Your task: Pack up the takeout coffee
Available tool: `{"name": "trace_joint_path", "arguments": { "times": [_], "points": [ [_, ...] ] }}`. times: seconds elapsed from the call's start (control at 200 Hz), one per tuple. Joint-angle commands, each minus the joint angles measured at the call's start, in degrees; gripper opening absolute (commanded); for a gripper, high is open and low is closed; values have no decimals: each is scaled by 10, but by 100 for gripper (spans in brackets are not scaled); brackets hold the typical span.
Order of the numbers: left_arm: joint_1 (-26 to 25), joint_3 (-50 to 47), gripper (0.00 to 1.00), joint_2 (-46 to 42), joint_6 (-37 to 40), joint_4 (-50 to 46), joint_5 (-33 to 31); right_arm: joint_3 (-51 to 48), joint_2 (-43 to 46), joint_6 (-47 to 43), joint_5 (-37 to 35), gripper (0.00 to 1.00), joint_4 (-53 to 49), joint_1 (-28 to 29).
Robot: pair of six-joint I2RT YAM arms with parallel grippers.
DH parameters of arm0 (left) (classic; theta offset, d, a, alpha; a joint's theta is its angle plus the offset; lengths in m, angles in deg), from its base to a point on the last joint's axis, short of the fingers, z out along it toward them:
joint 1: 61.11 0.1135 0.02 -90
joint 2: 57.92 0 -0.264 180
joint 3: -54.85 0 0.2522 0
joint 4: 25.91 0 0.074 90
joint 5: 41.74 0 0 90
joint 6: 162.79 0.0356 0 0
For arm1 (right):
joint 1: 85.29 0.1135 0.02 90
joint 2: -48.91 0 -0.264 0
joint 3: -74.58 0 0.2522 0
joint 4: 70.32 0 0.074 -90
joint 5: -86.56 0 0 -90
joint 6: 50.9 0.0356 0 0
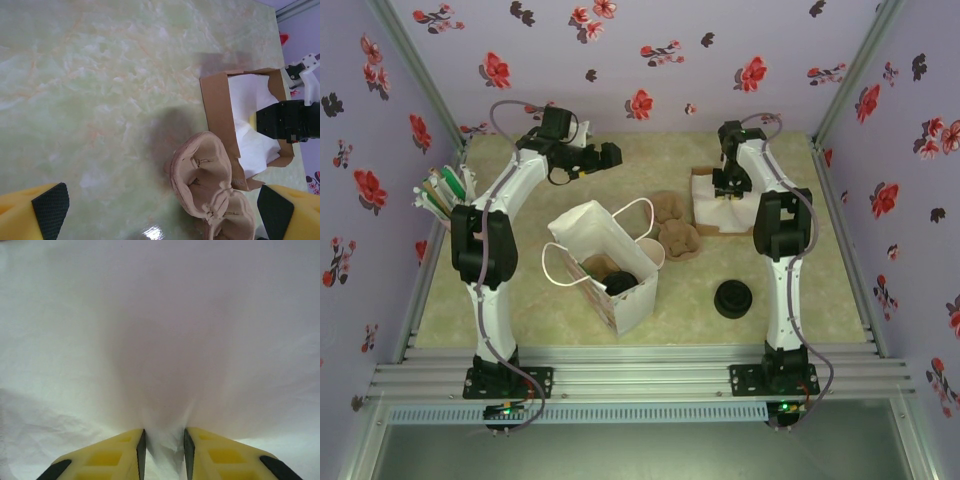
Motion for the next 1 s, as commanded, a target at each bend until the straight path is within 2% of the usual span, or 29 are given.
{"name": "trace_joint_path", "arguments": {
  "times": [0.0, 0.27, 0.47, 0.69, 0.995],
  "points": [
    [-3, 2, 99, -8, 13, -12, 12, 14, 24, 7, -7, 28, -16, 4],
    [-3, 2, 99, -11, 15, -12, 12, 16, 27, 8, -9, 24, -17, 5],
    [-4, -19, 99, -32, 11, 14, 13, 15, 43, 8, -17, 13, -19, 6],
    [-3, -78, 99, -92, 8, 91, 4, -3, 88, 15, -36, 0, 2, 6],
    [-3, -175, 99, -195, 27, 203, -22, -42, 164, 19, -28, 0, 50, 7]
  ]
}}
